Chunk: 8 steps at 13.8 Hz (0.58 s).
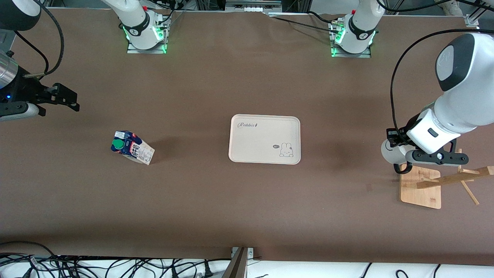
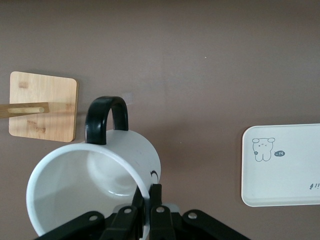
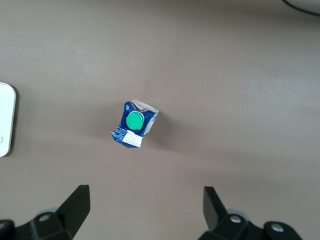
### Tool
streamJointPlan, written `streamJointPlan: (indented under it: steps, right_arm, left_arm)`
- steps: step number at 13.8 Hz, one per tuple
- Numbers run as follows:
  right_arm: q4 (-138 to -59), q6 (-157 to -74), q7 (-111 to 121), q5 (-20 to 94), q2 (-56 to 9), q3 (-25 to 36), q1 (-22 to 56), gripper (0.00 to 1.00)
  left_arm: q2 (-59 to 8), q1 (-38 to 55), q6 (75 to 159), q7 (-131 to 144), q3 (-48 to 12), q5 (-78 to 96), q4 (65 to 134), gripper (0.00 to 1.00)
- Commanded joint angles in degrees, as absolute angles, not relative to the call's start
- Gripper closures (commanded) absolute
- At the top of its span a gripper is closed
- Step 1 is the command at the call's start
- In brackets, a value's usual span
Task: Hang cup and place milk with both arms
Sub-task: 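Lift the white mug with the left gripper toward the wooden stand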
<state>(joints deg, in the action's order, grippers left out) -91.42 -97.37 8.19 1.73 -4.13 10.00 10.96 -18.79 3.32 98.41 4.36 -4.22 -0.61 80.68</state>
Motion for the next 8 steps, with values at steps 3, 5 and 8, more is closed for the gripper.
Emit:
streamJointPlan:
  steps: [3, 5, 8]
  right_arm:
    - [-90.53, -97.12, 7.29, 0.97, -4.39, 9.49, 10.46, 0.00]
    - [-90.53, -97.12, 7.29, 0.97, -4.39, 9.49, 10.46, 0.00]
    - [-90.53, -97.12, 7.29, 0.97, -4.39, 9.49, 10.46, 0.00]
  left_arm:
    - [-17.58, 2.64, 96.95, 3.16, -5.45, 0.09, 80.86, 1.00]
    - [-16.62, 2.64, 96.51, 3.08, -5.01, -0.09, 80.86, 1.00]
    - [-16.09, 2.46, 92.04, 3.08, -5.01, 0.18, 80.86, 1.00]
